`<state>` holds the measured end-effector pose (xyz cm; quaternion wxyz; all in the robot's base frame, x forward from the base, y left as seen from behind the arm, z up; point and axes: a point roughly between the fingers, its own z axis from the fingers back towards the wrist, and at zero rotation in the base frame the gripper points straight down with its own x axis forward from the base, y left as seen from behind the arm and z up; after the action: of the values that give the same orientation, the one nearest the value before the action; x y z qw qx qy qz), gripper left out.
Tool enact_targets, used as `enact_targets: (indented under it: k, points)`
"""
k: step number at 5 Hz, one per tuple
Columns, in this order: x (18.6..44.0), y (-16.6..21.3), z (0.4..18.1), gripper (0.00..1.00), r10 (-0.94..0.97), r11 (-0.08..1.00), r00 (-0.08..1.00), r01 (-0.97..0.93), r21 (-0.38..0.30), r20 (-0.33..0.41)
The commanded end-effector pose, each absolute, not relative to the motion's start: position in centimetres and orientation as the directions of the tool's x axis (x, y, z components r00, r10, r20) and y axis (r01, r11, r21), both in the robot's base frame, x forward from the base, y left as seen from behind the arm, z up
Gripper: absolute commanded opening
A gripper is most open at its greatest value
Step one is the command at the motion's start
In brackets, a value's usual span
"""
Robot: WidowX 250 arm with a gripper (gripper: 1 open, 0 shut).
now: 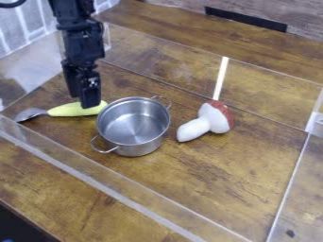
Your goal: Move the green spoon to the left side of the table
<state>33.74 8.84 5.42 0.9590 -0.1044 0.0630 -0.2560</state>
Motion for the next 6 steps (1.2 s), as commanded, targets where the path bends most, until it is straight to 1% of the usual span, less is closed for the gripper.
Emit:
enact_targets:
  k: [1,2,4,5,6]
  points:
    - [34.6,10.1,7.7,1.00,-0.488,0.858,0.873,0.478,-0.188,-0.009]
    - [34.0,10.2,7.7,1.00,-0.470,0.866,0.883,0.462,-0.195,0.001]
    - [33.0,12.5,5.4,1.00,-0.524,0.831,0.852,0.514,-0.212,0.010]
    - [33.6,11.9,4.5,1.00,-0.477,0.856,0.879,0.467,-0.221,0.007]
    - [34.3,11.0,4.5,1.00,-0.432,0.878,0.902,0.422,-0.226,0.004]
